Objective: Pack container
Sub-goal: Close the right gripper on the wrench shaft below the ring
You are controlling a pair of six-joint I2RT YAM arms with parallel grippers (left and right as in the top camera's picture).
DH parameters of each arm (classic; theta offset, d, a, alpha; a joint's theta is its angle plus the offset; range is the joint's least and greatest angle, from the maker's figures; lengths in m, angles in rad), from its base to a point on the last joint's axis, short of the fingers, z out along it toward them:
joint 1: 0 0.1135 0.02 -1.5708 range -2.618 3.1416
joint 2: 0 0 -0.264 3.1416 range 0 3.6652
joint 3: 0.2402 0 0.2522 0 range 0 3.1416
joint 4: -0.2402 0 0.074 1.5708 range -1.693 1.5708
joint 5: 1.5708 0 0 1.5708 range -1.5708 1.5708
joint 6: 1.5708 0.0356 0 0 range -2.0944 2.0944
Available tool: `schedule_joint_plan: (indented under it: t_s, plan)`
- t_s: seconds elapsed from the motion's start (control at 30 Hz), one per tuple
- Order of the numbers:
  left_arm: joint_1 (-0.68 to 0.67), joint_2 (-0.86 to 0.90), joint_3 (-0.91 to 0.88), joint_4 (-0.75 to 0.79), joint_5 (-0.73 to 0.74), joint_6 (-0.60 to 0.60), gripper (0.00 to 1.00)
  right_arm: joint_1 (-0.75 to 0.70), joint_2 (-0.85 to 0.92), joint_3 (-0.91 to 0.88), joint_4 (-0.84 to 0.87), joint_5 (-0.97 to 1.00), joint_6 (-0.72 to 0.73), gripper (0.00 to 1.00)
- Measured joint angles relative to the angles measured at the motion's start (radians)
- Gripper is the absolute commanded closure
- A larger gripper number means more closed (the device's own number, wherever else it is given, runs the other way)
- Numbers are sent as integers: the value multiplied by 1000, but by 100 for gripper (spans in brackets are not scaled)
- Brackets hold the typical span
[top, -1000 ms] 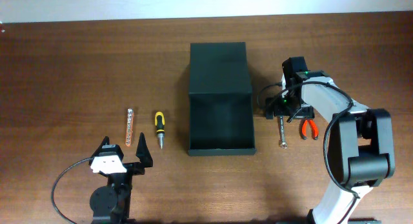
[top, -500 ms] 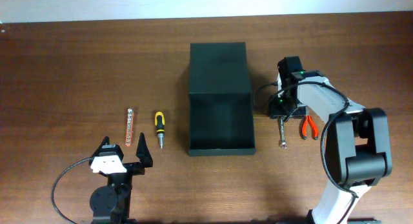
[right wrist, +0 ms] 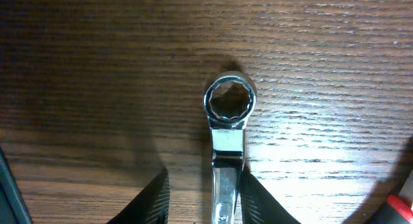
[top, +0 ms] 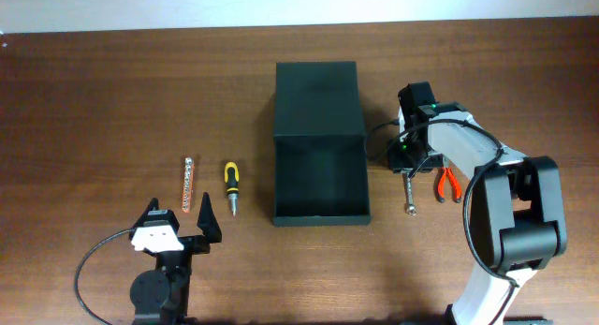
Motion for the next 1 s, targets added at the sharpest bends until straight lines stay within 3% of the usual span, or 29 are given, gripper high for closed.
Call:
schedule_joint_plan:
  t_s: [1.0]
  plan:
    - [0,0,0,0,0,0,1,0,0,0,-6,6,0,76]
